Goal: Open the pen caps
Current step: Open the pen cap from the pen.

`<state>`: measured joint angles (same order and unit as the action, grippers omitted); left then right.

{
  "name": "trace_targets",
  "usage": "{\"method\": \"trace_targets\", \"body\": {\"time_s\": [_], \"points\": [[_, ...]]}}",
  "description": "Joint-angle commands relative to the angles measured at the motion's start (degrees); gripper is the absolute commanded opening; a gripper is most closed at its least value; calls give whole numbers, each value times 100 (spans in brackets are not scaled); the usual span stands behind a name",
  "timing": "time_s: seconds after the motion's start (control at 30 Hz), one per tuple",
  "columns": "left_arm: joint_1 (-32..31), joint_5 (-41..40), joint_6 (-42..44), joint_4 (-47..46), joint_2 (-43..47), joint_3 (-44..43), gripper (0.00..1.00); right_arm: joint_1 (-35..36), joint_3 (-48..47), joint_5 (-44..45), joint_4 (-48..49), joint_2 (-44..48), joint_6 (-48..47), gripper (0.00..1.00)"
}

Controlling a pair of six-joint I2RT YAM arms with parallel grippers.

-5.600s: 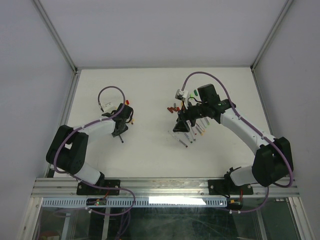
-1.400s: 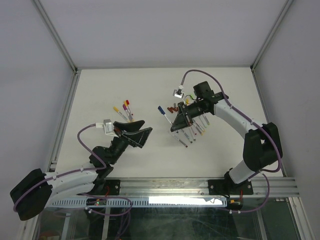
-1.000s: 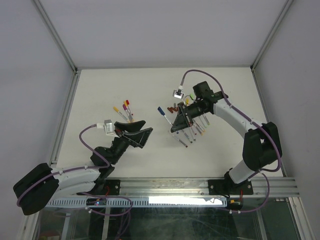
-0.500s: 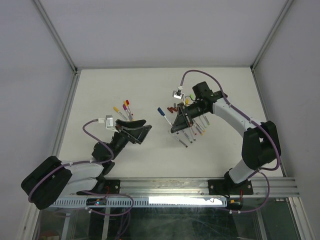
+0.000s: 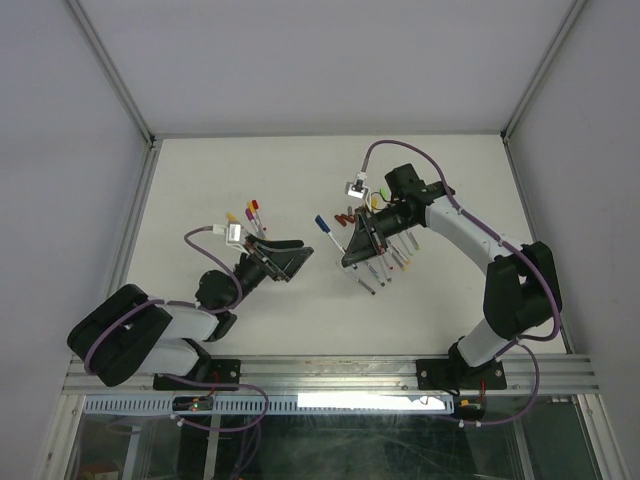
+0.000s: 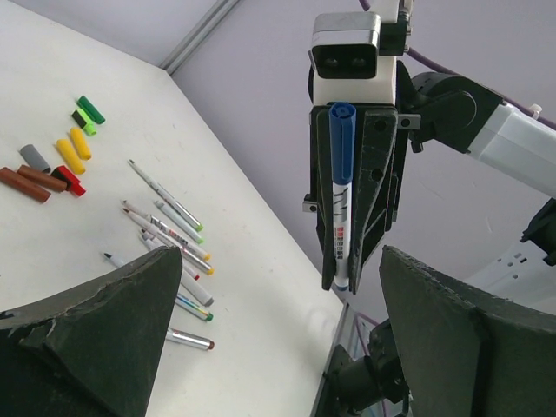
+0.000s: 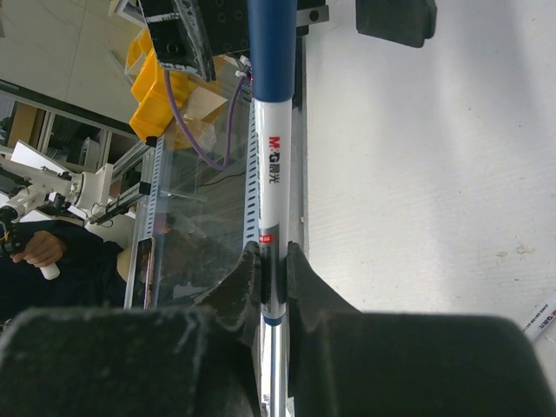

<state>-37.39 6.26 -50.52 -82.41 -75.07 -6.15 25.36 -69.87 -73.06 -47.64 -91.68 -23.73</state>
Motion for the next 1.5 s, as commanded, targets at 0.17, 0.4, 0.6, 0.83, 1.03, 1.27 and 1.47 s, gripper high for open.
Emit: {"method": "trace_targets", "body": {"time_s": [0.17, 0.4, 0.6, 0.83, 1.03, 1.27, 1.47], "points": [[38, 702, -112, -1520, -727, -807, 98, 15, -268, -324, -15, -111, -141, 0], [43, 243, -383, -1478, -1036, -1111, 88, 73, -258, -16, 0, -96, -186, 0], [38, 6, -611, -1200, -1059, -1227, 77, 165, -266, 286, 49, -130, -185, 0], [31, 254, -904, -1280, -1337, -1425, 57, 320, -276, 656, 100, -159, -176, 0], [30, 374, -979, -1337, -1438, -1403, 25, 346, -263, 936, 181, -172, -117, 0], [34, 438, -1003, -1456, -1498, -1362, 27, 410, -255, 1145, 219, -192, -103, 0], [31, 563, -993, -1549, -1534, -1320, 0, 427, -267, 1143, 224, -177, -77, 13]]}}
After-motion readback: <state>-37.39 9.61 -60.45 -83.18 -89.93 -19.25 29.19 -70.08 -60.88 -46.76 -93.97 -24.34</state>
